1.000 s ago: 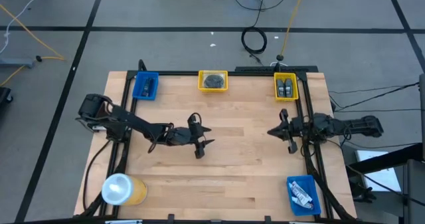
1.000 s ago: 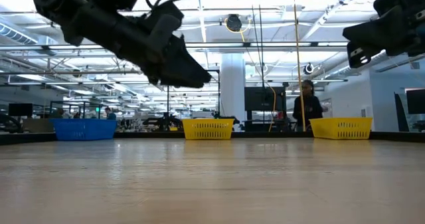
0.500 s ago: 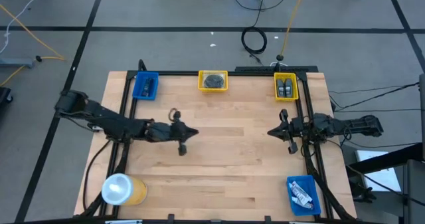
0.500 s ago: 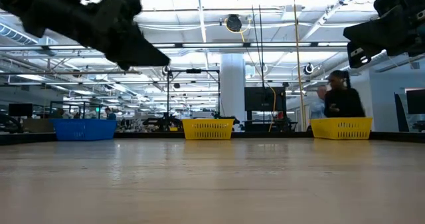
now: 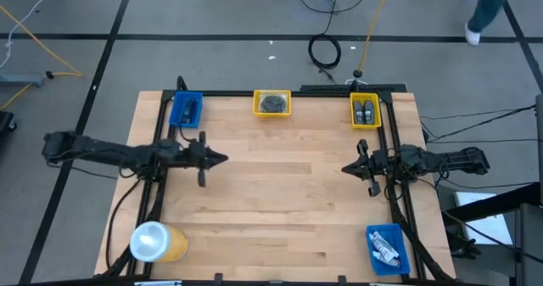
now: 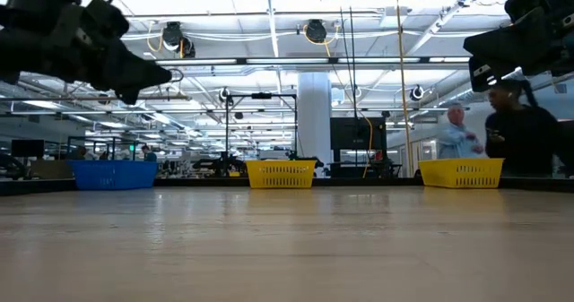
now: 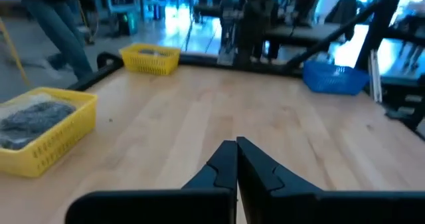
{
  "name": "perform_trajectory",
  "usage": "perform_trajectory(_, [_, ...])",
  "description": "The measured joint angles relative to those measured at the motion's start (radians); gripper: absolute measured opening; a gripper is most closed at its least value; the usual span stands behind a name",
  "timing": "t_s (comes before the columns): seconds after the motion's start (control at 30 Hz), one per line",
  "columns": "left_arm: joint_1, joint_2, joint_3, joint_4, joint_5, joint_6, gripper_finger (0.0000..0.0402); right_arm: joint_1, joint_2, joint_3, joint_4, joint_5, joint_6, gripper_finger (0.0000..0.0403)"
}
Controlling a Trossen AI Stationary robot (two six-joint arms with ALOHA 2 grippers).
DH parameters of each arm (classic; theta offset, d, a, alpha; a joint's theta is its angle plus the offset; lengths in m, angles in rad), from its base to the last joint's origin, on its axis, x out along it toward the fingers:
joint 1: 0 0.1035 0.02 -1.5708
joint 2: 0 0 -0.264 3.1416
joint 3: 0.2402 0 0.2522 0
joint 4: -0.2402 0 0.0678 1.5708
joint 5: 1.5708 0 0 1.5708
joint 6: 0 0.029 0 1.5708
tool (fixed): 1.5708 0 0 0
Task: Pick & Place Travel size toiletries
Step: Return to Home Position
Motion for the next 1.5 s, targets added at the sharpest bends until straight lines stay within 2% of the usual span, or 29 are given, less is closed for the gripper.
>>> perform_trajectory(0.17, [0.034, -0.163, -0.081, -0.005, 0.075, 0.000, 0.0001, 0.000, 0.000, 0.000, 0.000, 0.000, 0.000, 0.0002])
perform_trajectory(0.4, [0.069, -0.316, -0.085, -0.157, 0.180, 0.033, 0.0001, 0.000, 0.000, 0.000, 0.000, 0.000, 0.000, 0.0004])
perform_trajectory(0.63, [0.069, -0.418, -0.085, -0.248, 0.186, 0.055, 0.0011, 0.000, 0.000, 0.000, 0.000, 0.000, 0.000, 0.0002])
perform_trajectory(0.9, [0.069, -0.578, -0.085, -0.391, 0.181, 0.044, 0.0002, 0.000, 0.000, 0.000, 0.000, 0.000, 0.000, 0.0004])
perform_trajectory(1.0, [0.069, -0.634, -0.084, -0.445, 0.146, 0.038, 0.0008, 0.000, 0.000, 0.000, 0.000, 0.000, 0.000, 0.0004])
perform_trajectory(1.27, [0.069, -0.641, -0.083, -0.459, 0.069, 0.085, 0.0010, 0.000, 0.000, 0.000, 0.000, 0.000, 0.000, 0.0004])
perform_trajectory(1.5, [0.069, -0.602, -0.083, -0.460, 0.069, 0.078, 0.0010, 0.000, 0.000, 0.000, 0.000, 0.000, 0.000, 0.0004])
